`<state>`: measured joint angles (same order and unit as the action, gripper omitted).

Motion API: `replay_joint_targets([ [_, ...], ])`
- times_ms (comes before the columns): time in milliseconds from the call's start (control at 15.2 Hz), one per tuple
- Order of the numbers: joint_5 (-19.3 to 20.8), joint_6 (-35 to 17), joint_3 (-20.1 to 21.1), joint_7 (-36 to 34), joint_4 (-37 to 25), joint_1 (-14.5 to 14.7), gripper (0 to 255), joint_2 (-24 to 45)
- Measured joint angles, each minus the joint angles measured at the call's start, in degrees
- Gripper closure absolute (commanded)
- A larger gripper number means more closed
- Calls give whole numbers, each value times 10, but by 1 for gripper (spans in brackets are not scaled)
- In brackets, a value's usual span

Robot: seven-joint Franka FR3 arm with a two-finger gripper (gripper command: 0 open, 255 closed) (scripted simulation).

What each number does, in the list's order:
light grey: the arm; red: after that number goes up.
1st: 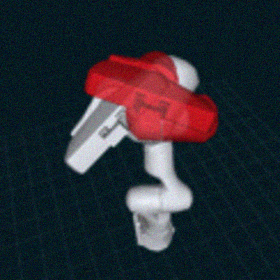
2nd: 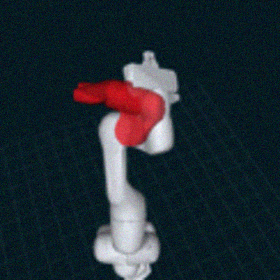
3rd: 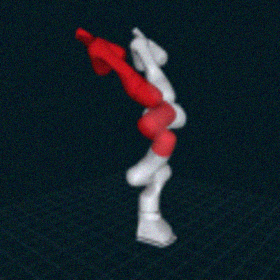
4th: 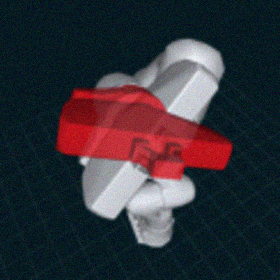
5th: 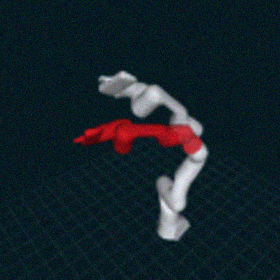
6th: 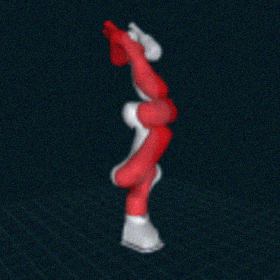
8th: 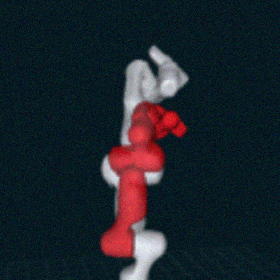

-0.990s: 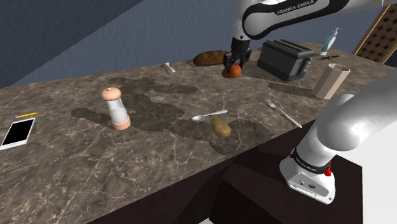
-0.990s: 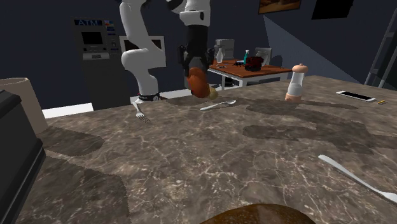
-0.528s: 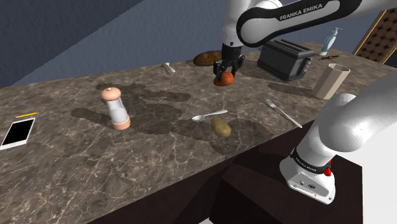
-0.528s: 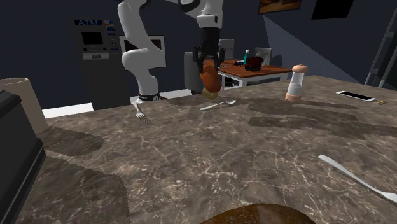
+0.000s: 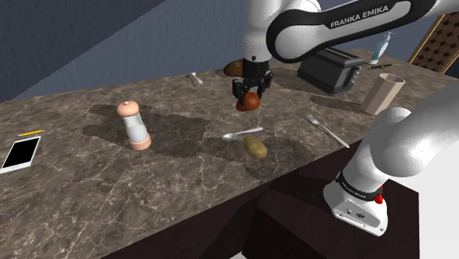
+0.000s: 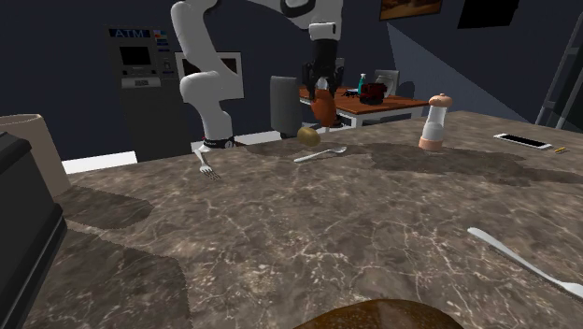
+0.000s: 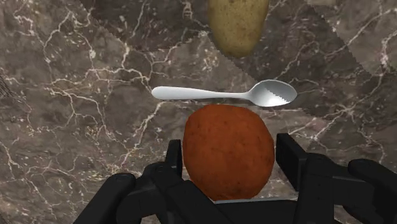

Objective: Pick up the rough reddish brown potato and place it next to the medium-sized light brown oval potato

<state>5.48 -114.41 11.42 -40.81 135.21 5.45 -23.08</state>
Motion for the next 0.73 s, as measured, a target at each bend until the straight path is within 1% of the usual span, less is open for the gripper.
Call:
replay_joint_targets([
  [330,-14,13,54,-73,-26,27,255,21],
  [594,-18,23,95,-131,-61,44,255,54],
  [726,-13,30,116,-162,-91,50,255,82],
])
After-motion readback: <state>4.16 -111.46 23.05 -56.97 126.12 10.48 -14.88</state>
